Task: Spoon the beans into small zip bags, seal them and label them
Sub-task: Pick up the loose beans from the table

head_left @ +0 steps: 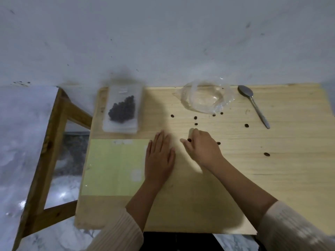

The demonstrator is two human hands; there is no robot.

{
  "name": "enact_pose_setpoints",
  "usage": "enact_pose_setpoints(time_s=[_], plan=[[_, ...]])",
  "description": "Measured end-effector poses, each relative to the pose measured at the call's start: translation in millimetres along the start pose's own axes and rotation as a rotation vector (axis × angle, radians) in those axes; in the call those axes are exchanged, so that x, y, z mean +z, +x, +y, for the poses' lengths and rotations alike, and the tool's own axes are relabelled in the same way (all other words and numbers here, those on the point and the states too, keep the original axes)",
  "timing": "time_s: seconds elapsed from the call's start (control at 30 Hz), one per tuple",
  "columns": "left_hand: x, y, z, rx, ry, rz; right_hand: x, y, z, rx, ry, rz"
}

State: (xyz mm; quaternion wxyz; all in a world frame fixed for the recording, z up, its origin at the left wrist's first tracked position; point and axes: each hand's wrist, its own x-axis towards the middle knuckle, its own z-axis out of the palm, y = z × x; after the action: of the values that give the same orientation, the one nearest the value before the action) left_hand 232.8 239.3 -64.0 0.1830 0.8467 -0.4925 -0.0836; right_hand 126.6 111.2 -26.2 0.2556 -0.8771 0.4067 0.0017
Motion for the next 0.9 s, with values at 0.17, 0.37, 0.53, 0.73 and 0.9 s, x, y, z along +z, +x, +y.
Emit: enact_pose_setpoints(time_s=[0.17,0.37,0.53,0.73,0.9], plan=[[-2,1,2,-0.016,-0.015,0.022,6,3,6,-0.130,-0.177,0.044],[0,1,5,-0.032,-0.043,0.054,-14,-4,3,0.010,0.343,0.082],[6,16,23,-0.128,-0.157,0.074,-20,-4,15,0.357,0.840,0.223],[13,22,26,-0.116,-0.103,0.075,-31,-2,12,0.510,1.540,0.102],[14,23,29,-0.127,-0.075,0.086,-37,2,16,0.384,1.189,0.061]])
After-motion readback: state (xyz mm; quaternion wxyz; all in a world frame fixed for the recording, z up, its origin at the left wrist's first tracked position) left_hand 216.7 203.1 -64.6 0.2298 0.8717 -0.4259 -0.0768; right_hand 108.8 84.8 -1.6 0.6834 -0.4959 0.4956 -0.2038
